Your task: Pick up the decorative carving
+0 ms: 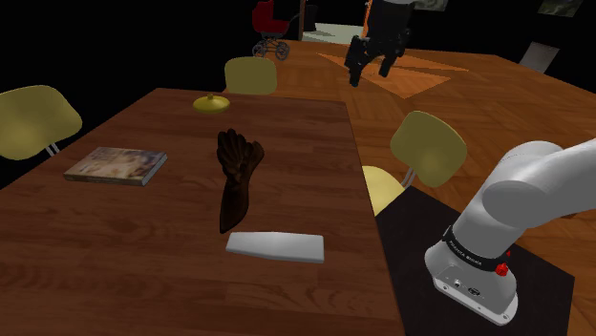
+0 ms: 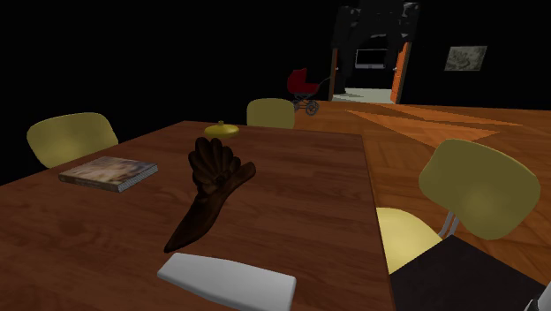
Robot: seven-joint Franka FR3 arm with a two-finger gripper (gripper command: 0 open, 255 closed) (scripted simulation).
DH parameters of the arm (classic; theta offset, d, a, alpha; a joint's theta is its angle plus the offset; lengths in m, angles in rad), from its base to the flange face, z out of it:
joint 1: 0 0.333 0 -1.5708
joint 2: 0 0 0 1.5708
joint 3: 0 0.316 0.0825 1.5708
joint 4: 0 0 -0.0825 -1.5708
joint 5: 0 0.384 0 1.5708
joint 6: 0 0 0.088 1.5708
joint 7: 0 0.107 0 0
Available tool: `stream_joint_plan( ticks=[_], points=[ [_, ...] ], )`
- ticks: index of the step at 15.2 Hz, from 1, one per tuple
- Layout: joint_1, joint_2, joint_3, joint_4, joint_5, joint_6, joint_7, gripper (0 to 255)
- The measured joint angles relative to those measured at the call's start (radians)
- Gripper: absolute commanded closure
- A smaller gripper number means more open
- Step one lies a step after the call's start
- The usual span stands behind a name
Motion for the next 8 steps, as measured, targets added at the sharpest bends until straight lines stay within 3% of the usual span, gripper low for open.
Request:
stream_joint_plan(
  ticks=[8],
  points=[
    [-0.049, 0.208, 0.225, 0.079, 0.012, 0.124, 0.312, 0]
  ],
)
